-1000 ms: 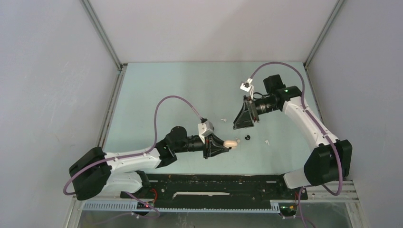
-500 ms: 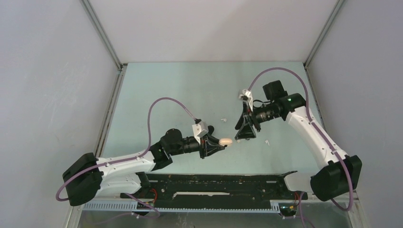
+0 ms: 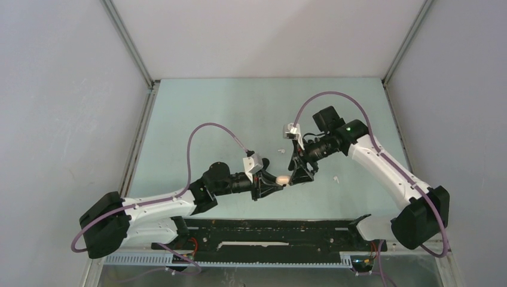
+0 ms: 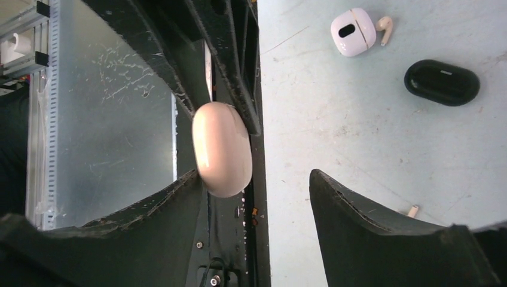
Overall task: Insert the wireless bluetooth earbuds into the charging case
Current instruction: Open the charging case.
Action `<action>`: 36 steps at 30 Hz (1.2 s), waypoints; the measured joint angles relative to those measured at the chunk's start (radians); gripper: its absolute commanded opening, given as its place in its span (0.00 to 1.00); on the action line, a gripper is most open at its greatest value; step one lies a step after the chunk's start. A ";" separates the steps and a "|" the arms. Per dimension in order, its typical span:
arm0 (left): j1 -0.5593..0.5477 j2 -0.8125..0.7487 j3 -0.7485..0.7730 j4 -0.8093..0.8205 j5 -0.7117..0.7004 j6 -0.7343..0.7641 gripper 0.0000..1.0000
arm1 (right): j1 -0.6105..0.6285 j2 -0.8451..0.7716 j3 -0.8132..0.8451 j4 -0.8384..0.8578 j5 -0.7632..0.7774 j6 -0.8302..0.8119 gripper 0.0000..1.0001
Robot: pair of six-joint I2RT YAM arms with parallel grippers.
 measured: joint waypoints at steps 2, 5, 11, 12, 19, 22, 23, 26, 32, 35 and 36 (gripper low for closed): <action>-0.002 0.000 0.000 0.000 0.005 0.001 0.00 | 0.001 0.025 0.001 -0.012 -0.001 -0.009 0.69; -0.003 0.000 0.000 -0.012 0.004 0.004 0.00 | 0.000 0.066 0.007 -0.039 -0.014 -0.013 0.68; -0.008 0.000 0.000 -0.018 0.002 0.019 0.00 | -0.026 0.113 0.031 -0.082 -0.071 -0.014 0.68; -0.010 0.000 0.000 -0.019 0.002 0.021 0.00 | -0.036 0.121 0.040 -0.090 -0.085 -0.015 0.68; -0.027 -0.001 0.000 -0.017 0.010 0.026 0.00 | -0.079 0.171 0.081 -0.125 -0.163 -0.035 0.68; -0.027 -0.001 0.000 -0.016 0.010 0.026 0.00 | -0.081 0.178 0.081 -0.138 -0.178 -0.044 0.68; -0.027 -0.002 0.000 -0.015 0.010 0.026 0.00 | -0.081 0.178 0.081 -0.142 -0.181 -0.048 0.68; -0.027 -0.002 0.000 -0.013 0.005 0.025 0.00 | -0.083 0.178 0.087 -0.164 -0.189 -0.058 0.69; -0.027 -0.002 0.000 -0.011 -0.018 0.024 0.00 | -0.146 0.177 0.191 -0.288 -0.231 -0.153 0.66; -0.027 -0.010 -0.003 -0.012 -0.039 0.020 0.00 | -0.231 0.172 0.220 -0.311 -0.238 -0.191 0.54; -0.027 -0.016 -0.007 -0.010 -0.047 0.017 0.00 | -0.264 0.172 0.220 -0.312 -0.233 -0.200 0.46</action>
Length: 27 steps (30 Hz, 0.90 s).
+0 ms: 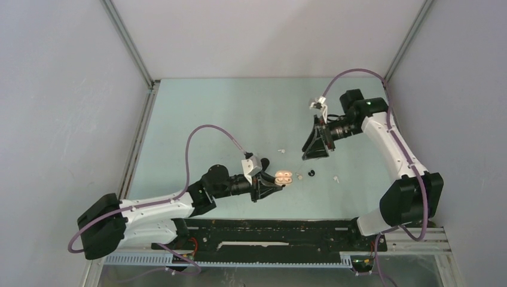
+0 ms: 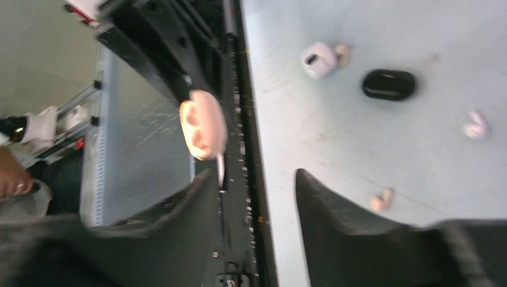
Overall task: Insert the wireless bluetooth earbuds into the charging case
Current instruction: Open the charging case, then pick up the earbud from the center of the board.
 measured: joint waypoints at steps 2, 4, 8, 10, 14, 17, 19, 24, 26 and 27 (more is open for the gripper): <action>0.000 -0.020 -0.014 0.003 -0.016 -0.003 0.00 | -0.056 0.005 -0.008 0.017 0.021 0.003 0.31; 0.000 -0.042 -0.037 0.006 -0.036 -0.012 0.00 | -0.095 0.011 -0.042 0.085 0.079 0.063 0.29; -0.001 -0.089 -0.087 0.006 -0.084 -0.031 0.00 | -0.083 0.041 -0.157 0.286 0.285 0.246 0.35; -0.001 -0.113 -0.105 0.006 -0.107 -0.038 0.00 | -0.051 0.059 -0.209 0.367 0.395 0.328 0.42; -0.001 -0.169 -0.135 0.006 -0.150 -0.046 0.00 | 0.050 0.080 -0.265 0.481 0.589 0.449 0.48; -0.001 -0.186 -0.138 0.006 -0.169 -0.046 0.00 | 0.132 0.100 -0.274 0.541 0.716 0.503 0.50; -0.001 -0.190 -0.138 0.005 -0.176 -0.046 0.00 | 0.169 0.124 -0.274 0.574 0.773 0.531 0.52; -0.001 -0.195 -0.138 0.002 -0.188 -0.046 0.00 | 0.196 0.194 -0.275 0.635 0.886 0.575 0.54; -0.001 -0.198 -0.138 -0.003 -0.188 -0.045 0.00 | 0.200 0.218 -0.275 0.644 0.918 0.580 0.56; -0.001 -0.198 -0.138 -0.006 -0.188 -0.045 0.00 | 0.204 0.227 -0.275 0.647 0.931 0.581 0.57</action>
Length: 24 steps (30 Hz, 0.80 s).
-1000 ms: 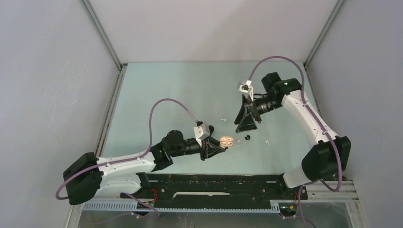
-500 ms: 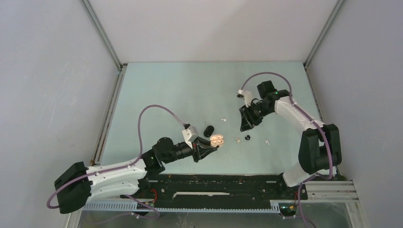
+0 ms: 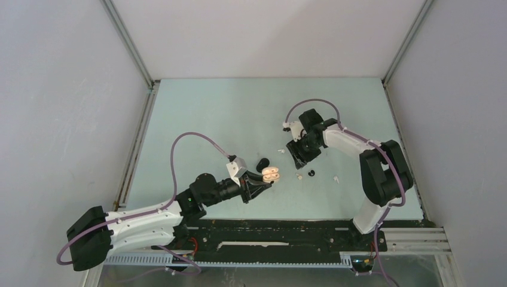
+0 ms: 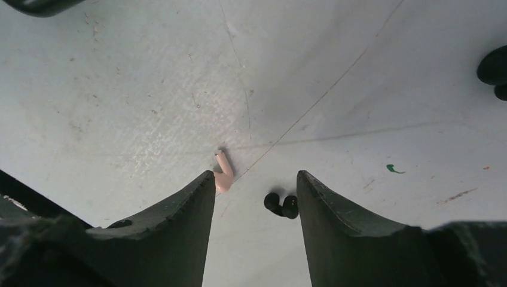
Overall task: Insert the wireless bluetooth earbuds into the charging case
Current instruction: Pick up the earbud from the center of the board.
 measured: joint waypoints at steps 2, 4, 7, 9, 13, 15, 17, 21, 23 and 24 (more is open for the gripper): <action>0.000 0.000 0.000 -0.006 0.000 0.000 0.00 | 0.013 0.018 0.000 0.004 0.020 0.002 0.58; 0.000 0.000 0.000 -0.012 0.000 0.000 0.00 | 0.027 0.029 0.000 0.005 0.029 0.002 0.60; 0.000 0.000 0.001 -0.019 0.000 0.000 0.00 | 0.043 0.036 -0.002 0.005 0.035 0.001 0.61; 0.000 0.000 0.001 -0.021 0.000 0.000 0.00 | 0.055 0.038 -0.002 0.006 0.039 0.000 0.62; 0.000 0.000 0.001 -0.025 0.000 0.000 0.00 | 0.082 0.049 -0.004 0.007 0.058 -0.006 0.62; 0.000 0.000 0.001 -0.026 0.000 0.000 0.00 | 0.097 0.053 -0.012 0.011 0.085 -0.011 0.62; 0.000 0.000 0.001 -0.026 0.000 0.000 0.00 | 0.110 0.060 -0.019 0.010 0.113 -0.014 0.62; 0.000 0.000 0.001 -0.026 0.000 0.000 0.00 | 0.130 0.063 -0.035 0.006 0.167 -0.029 0.62; 0.000 0.000 0.001 -0.026 0.000 0.000 0.00 | 0.134 0.063 -0.042 0.006 0.188 -0.037 0.60; 0.000 0.000 0.001 -0.026 0.000 0.000 0.00 | 0.134 0.063 -0.045 0.006 0.198 -0.039 0.59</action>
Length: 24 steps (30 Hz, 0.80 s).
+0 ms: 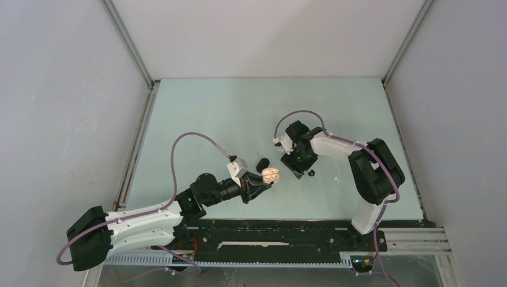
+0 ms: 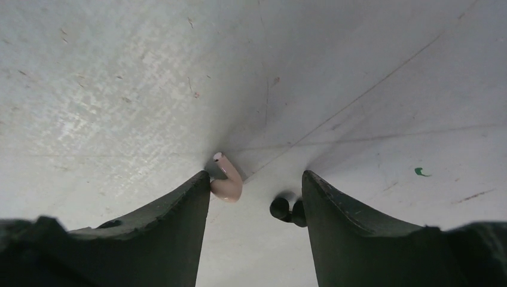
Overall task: Insert the wireless bluetooth earbuds into the charging case
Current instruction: Pick up the earbud from the center of the board.
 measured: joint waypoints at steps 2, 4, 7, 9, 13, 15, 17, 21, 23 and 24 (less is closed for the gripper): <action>0.000 0.001 0.000 0.000 0.000 0.000 0.00 | 0.000 -0.003 -0.005 -0.002 0.017 -0.008 0.58; 0.000 0.003 0.000 0.000 0.000 0.000 0.00 | 0.000 -0.009 -0.010 -0.001 0.027 -0.015 0.56; 0.000 0.005 0.000 0.000 0.000 0.000 0.00 | -0.003 -0.021 -0.019 -0.003 0.039 -0.021 0.51; 0.000 0.009 0.000 0.000 0.000 0.000 0.00 | -0.006 -0.028 -0.019 -0.005 0.040 -0.025 0.49; 0.000 0.011 0.000 -0.001 0.000 0.000 0.00 | -0.024 -0.039 -0.019 -0.005 0.039 -0.031 0.41; 0.000 0.011 0.000 -0.002 0.000 0.000 0.00 | -0.037 -0.039 -0.019 -0.006 0.035 -0.034 0.39; 0.000 0.011 0.000 -0.001 0.000 0.000 0.00 | -0.052 -0.039 -0.019 -0.009 0.028 -0.035 0.38; 0.000 0.014 0.000 0.000 0.001 0.000 0.00 | -0.076 -0.039 -0.019 -0.010 0.006 -0.040 0.35; 0.000 0.019 0.001 -0.001 0.001 0.000 0.00 | -0.082 -0.039 -0.019 -0.010 -0.016 -0.050 0.34; 0.000 0.022 0.001 -0.002 0.002 0.000 0.00 | -0.083 -0.039 -0.019 -0.009 -0.031 -0.055 0.33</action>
